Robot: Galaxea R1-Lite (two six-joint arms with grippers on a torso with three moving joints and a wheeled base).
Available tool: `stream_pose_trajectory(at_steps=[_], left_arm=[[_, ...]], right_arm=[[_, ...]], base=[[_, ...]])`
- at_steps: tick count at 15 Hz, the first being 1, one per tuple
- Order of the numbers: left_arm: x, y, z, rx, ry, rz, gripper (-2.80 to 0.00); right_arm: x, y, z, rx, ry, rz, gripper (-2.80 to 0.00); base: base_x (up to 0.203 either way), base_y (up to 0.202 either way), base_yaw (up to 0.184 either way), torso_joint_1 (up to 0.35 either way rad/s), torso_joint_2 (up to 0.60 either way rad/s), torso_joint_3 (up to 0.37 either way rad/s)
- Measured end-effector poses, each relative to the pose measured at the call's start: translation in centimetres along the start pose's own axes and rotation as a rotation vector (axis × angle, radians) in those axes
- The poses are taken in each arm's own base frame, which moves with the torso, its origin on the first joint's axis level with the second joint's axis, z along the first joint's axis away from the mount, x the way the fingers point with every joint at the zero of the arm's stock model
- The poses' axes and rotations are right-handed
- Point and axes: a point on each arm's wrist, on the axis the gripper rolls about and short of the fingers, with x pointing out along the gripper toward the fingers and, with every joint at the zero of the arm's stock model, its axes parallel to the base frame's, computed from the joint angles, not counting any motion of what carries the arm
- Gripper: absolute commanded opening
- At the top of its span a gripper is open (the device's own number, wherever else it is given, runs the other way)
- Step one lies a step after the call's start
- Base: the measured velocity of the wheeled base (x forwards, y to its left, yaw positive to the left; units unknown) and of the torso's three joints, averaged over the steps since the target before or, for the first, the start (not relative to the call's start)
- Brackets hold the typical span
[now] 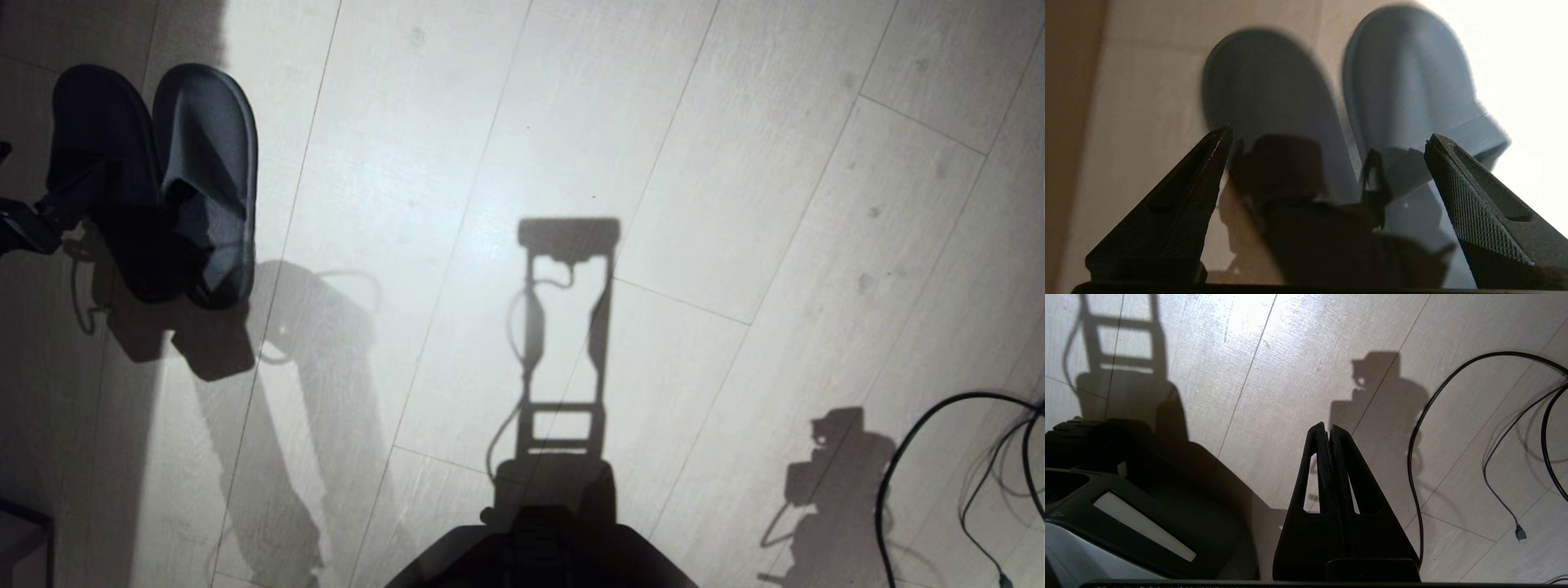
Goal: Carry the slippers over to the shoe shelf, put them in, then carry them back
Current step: Pick up the slippers on the floor
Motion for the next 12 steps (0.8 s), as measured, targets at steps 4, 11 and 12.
stream_pose_trajectory(at_steps=[4,11,12], left_arm=[[-1.8,1.7,-1.2,-0.001,0.065,0.009,0.00],[-5.2,0.7,-2.9,-0.114,0.218,-0.071,0.00],[-5.5,0.3,-3.1,-0.130,0.232,-0.093,0.00]], right_arm=[[0.0,0.0,0.0,0.000,0.007,0.000,-2.80],[0.0,0.0,0.0,0.000,0.009,0.001,-2.80],[0.0,0.0,0.0,0.000,0.009,0.001,-2.80]], base=[[0.000,0.000,0.000,0.000,0.00,0.000],[0.000,0.000,0.000,0.000,0.00,0.000],[0.000,0.000,0.000,0.000,0.00,0.000]])
